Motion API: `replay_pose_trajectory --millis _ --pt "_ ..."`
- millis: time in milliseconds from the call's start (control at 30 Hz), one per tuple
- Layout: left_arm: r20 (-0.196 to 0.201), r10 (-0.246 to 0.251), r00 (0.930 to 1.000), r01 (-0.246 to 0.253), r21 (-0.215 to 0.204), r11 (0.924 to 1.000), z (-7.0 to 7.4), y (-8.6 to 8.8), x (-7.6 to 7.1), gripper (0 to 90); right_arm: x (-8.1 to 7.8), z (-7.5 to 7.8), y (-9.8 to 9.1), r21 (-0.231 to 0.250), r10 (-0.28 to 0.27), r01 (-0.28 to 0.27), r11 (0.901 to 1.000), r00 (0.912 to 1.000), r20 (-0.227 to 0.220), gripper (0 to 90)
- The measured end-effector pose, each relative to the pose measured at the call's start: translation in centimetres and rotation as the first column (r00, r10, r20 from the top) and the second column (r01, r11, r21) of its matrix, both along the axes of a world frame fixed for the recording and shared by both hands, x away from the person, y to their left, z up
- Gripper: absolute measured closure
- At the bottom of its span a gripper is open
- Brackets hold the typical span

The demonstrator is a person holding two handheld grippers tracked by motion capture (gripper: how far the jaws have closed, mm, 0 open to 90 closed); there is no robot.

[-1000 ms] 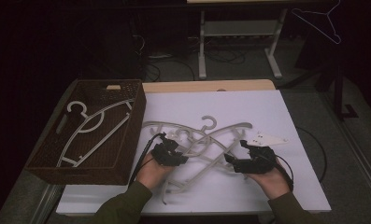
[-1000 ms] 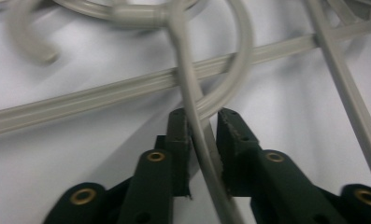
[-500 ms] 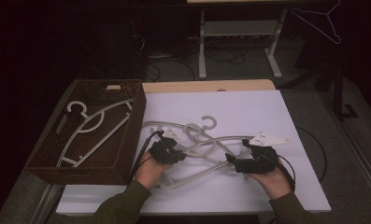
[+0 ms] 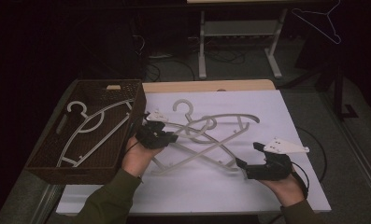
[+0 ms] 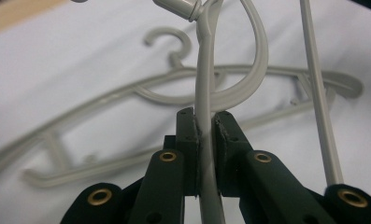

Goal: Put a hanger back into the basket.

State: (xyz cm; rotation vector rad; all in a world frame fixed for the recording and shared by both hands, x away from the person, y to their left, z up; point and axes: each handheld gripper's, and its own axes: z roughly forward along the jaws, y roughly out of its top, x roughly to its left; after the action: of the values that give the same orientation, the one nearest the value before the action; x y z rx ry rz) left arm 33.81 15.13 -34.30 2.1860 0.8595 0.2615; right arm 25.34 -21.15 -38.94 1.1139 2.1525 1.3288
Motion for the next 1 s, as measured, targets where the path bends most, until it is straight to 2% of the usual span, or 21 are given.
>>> replay_pose_trajectory --millis 267,467,500,533,567,767,1000 --pt "0.051 0.060 0.9969 -0.060 0.003 0.9982 4.2 3.8 0.9 82.1 0.3 -0.4 -0.2 -0.005 -0.006 0.006 1.0000 0.9999 -0.011 12.9" --pt "0.091 0.122 0.9883 -0.122 -0.011 0.9925 6.5 7.9 1.4 82.1 0.4 -0.6 -0.3 -0.007 -0.014 0.014 0.9999 0.9997 -0.021 12.9" --pt "0.103 0.150 0.9833 -0.150 -0.010 0.9887 7.0 9.4 1.5 82.2 0.5 -0.7 -0.3 -0.011 -0.013 0.013 0.9999 0.9997 -0.019 12.9" --pt "0.103 0.150 0.9833 -0.150 -0.010 0.9887 7.0 9.4 1.5 82.2 0.5 -0.7 -0.3 -0.011 -0.013 0.013 0.9999 0.9997 -0.019 12.9" --pt "0.108 0.163 0.9807 -0.162 -0.011 0.9867 7.3 10.2 1.5 82.2 0.5 -0.7 -0.3 -0.009 -0.018 0.018 0.9998 0.9996 -0.022 12.9" --pt "0.137 0.236 0.9621 -0.236 -0.016 0.9717 8.1 14.6 1.8 82.2 0.7 -1.0 -0.4 -0.012 -0.023 0.023 0.9997 0.9996 -0.016 12.9" --pt "0.153 0.327 0.9325 -0.327 -0.024 0.9445 8.2 19.4 1.9 82.2 0.8 -1.2 -0.3 -0.013 -0.034 0.034 0.9993 0.9991 -0.026 12.9"
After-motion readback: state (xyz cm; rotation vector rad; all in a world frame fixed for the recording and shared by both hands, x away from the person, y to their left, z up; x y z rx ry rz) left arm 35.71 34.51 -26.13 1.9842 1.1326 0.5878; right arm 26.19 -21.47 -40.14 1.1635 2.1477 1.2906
